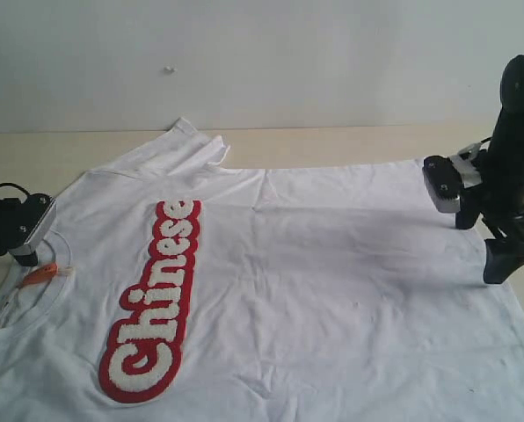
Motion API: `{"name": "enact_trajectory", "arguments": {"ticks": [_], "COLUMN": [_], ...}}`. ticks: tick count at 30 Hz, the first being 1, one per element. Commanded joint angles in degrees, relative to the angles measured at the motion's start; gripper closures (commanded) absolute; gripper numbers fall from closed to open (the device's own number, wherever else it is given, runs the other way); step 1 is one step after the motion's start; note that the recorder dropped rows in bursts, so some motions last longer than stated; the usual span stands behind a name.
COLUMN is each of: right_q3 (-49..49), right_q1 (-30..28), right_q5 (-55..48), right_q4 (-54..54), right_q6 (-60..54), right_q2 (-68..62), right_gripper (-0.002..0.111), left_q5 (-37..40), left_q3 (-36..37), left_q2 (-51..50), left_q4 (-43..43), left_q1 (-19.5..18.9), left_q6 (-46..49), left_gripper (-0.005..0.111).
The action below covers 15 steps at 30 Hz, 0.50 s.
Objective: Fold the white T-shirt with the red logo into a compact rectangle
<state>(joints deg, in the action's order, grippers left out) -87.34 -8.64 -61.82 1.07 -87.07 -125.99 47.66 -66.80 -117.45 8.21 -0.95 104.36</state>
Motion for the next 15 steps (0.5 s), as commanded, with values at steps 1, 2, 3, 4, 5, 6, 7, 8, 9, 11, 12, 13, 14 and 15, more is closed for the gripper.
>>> {"name": "enact_trajectory", "arguments": {"ticks": [1,2,3,4,5,6,7,8,9,11,12,13,14,15], "right_q3": [-0.42,-0.42,-0.42,-0.42,-0.42,-0.42,-0.42,-0.42,-0.42,-0.42,-0.42,-0.42,-0.42,-0.42], "right_q1": [-0.06,-0.06,-0.06,-0.06,-0.06,-0.18,-0.18,-0.18,-0.18,-0.18,-0.18,-0.18,-0.18,-0.18], "right_q5": [2.09,2.20,2.20,2.06,2.06,2.06,2.06,2.06,2.06,2.16,2.16,2.16,2.16,2.04], "right_q4": [-0.32,-0.68,-1.65,-2.82,-3.07,-3.17,-3.17,-3.17,-2.82,-2.31,-2.31,-2.09,-2.06,-2.07], "right_q6": [-1.44,-1.29,-1.15,0.26,0.84,1.46,1.46,1.36,1.36,1.24,1.24,1.24,1.24,1.36], "right_q2": [-0.10,-0.10,-0.10,-0.10,-0.10,-0.10,-0.10,-0.10,-0.10,-0.10,-0.10,-0.10,-0.10,-0.10], "right_gripper": [0.003,0.003,0.003,0.003,0.003,0.003,0.003,0.003,0.003,0.003,0.003,0.003,0.003,0.003], "left_q5": [-1.26,-1.26,-1.26,-1.26,-1.26,-1.26,-1.26,-1.26,-1.26,-1.26,-1.26,-1.26,-1.26,-1.26], "left_q3": [2.11,2.11,2.11,2.11,2.11,2.11,2.11,2.11,2.11,2.11,2.11,2.11,2.11,2.11], "left_q2": [-4.59,-4.59,-4.59,-4.59,-4.59,-4.59,-4.59,-4.59,-4.59,-4.59,-4.59,-4.59,-4.59,-4.59], "left_q4": [-0.25,-0.25,-0.25,-0.25,-0.25,-0.25,-0.25,-0.25,-0.25,-0.25,-0.25,-0.25,-0.25,-0.25], "left_q1": [0.54,0.54,0.54,0.54,0.54,0.54,0.54,0.54,0.54,0.54,0.54,0.54,0.54,0.54], "left_q6": [0.19,0.19,0.19,0.19,0.19,0.19,0.19,0.19,0.19,0.19,0.19,0.19,0.19,0.19], "left_gripper": [0.001,0.001,0.001,0.001,0.001,0.001,0.001,0.001,0.001,0.001,0.001,0.001,0.001,0.001]}}
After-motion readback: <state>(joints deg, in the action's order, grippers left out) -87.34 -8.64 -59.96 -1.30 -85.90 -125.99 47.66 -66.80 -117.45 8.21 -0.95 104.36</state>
